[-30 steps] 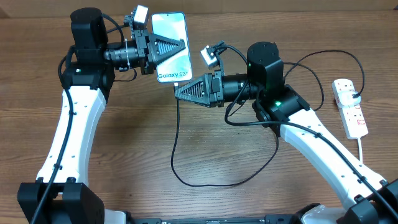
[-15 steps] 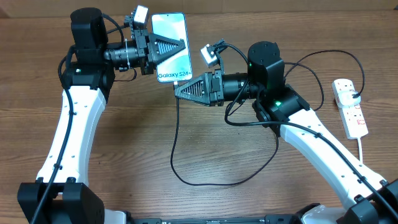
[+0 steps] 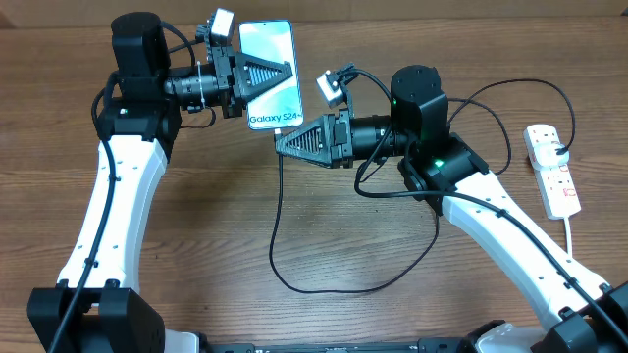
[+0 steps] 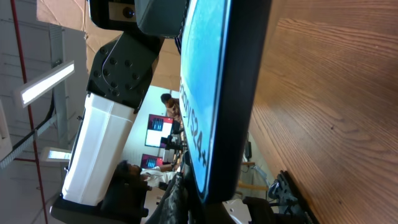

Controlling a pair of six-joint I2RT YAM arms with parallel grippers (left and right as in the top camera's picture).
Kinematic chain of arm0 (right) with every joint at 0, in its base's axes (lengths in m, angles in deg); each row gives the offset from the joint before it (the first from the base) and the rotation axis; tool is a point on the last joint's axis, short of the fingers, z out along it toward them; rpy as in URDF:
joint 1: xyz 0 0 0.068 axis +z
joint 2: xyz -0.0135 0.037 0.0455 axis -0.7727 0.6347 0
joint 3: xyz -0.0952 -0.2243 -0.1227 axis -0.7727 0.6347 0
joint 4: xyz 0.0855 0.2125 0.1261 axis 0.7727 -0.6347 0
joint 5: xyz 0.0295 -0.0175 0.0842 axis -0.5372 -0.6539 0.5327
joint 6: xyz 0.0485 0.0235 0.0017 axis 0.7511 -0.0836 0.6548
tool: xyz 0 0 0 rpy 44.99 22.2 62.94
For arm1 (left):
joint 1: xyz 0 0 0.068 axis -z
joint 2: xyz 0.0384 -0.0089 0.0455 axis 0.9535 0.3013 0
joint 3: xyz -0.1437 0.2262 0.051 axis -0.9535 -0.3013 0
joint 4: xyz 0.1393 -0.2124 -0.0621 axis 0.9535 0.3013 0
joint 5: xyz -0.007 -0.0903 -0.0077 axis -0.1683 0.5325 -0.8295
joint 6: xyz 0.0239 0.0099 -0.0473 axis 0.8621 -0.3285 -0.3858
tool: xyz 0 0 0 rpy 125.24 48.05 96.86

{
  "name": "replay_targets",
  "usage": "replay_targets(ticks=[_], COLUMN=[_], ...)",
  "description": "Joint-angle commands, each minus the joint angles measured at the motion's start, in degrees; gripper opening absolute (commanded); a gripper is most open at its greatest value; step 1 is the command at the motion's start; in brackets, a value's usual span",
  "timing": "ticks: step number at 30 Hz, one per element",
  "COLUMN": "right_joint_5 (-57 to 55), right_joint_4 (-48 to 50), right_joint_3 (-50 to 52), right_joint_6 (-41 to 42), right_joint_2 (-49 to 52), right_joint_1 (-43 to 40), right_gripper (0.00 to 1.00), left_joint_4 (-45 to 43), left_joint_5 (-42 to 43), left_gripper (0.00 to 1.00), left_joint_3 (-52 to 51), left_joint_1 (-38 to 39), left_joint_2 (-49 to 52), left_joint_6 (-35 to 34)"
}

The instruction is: Plug charger to phone and switch on socket

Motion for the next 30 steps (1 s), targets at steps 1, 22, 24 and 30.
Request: replay_targets(ticks=[1, 22, 24, 30], right_joint_5=[0.02, -0.07, -0.26, -1.55], right_joint_4=[0.17, 0.20, 0.20, 0.20], right_joint_3=[-1.49, -1.49, -1.49, -1.51], right_joint_6=[0.24, 0.22, 0.24, 0.26], right_joint_2=[-1.27, -1.27, -1.27, -1.27], right_joint_1=[-0.37, -0.39, -0.39, -0.39], right_gripper=[0.04, 0.04, 0.04, 0.04], left_joint_4=[-0.57, -0.59, -0.59, -0.59], left_joint_5=[1.51, 1.97, 2.21, 3.32], left_gripper=[0.04, 0.04, 0.04, 0.04], left_joint_3=[0.76, 0.76, 0.76, 0.76], left_joint_1=[0.11, 0.11, 0.11, 0.11], left_joint_2=[-0.57, -0.57, -0.57, -0.57], left_joint_6=[-0.61, -1.92, -1.81, -1.11])
